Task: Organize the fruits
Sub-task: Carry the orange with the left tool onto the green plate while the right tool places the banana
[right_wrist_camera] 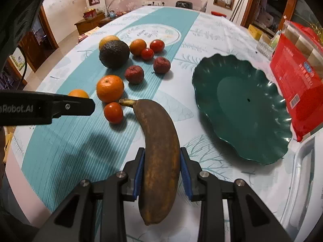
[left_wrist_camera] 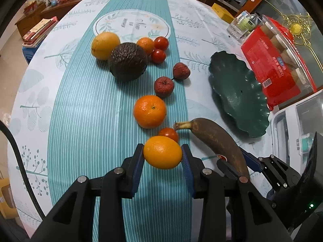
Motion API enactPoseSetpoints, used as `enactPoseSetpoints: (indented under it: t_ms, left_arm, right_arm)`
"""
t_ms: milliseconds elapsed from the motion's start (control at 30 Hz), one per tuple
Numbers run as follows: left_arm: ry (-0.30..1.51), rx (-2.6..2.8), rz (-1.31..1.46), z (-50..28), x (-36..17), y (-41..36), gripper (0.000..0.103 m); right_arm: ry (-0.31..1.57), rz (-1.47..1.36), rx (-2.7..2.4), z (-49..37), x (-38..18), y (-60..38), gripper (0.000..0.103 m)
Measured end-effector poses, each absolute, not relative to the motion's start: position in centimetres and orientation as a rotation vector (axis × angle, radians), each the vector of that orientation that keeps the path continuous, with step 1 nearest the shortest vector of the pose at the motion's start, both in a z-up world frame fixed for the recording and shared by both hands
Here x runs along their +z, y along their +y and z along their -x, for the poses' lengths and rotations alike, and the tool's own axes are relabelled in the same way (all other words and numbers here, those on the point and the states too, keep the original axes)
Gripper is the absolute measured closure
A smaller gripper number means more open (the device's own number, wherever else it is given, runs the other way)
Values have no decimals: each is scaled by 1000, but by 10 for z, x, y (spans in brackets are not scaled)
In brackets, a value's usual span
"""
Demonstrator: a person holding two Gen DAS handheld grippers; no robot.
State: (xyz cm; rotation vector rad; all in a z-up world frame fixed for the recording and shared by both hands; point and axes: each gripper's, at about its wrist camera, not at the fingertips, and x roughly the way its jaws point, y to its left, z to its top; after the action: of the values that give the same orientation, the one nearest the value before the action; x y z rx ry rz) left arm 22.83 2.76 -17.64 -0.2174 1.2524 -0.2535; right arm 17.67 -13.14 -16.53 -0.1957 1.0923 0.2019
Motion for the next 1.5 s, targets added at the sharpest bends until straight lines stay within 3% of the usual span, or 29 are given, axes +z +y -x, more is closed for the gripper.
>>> enactPoseSetpoints:
  t_ms: [500,933,1500]
  left_arm:
    - [1156,-247,136,-224,-125,-10,68]
    - [1065,-294,76,-273,-93,-71,68]
    - [1160,-415,56,-354,-151,-146,68]
  right_arm:
    - [937,167,209,-171,-111,-168,70]
    - [836,49,75,-215,-90,-240,70]
    - [912,-83,-151,-282,-154,-319,70]
